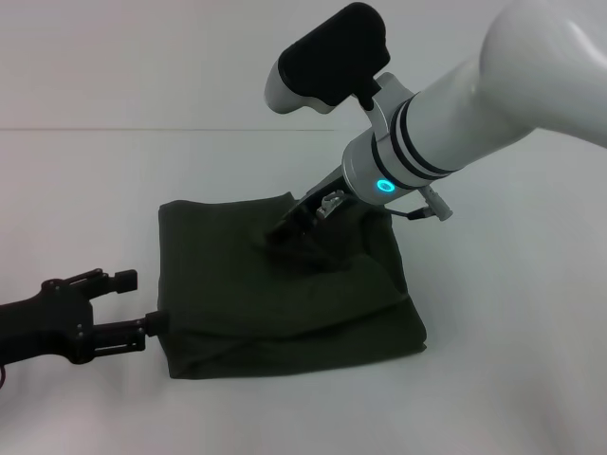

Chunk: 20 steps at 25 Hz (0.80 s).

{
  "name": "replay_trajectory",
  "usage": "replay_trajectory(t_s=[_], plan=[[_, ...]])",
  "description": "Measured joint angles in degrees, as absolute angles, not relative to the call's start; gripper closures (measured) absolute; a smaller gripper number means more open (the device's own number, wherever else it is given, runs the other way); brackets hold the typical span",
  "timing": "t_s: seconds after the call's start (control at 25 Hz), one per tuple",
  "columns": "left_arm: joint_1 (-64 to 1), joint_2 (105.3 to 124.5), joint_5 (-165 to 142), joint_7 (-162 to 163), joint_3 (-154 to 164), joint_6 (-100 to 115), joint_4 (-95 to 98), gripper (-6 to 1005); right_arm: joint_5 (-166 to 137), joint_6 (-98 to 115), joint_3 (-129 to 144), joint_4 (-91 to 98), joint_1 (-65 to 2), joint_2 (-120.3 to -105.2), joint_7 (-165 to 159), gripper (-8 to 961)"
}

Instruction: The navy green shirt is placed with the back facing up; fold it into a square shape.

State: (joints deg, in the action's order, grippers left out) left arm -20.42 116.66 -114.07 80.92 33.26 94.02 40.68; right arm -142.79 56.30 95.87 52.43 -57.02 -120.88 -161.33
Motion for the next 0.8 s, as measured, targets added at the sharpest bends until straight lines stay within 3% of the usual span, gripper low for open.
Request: replay_trajectory(t_s=[0.8], plan=[[-21.63,117.0,-113.73,80.7,33.13,90.36,41.17,95,-140.8,48.51,100.82,46.18,-56.71,-121.02,-160.66,70]])
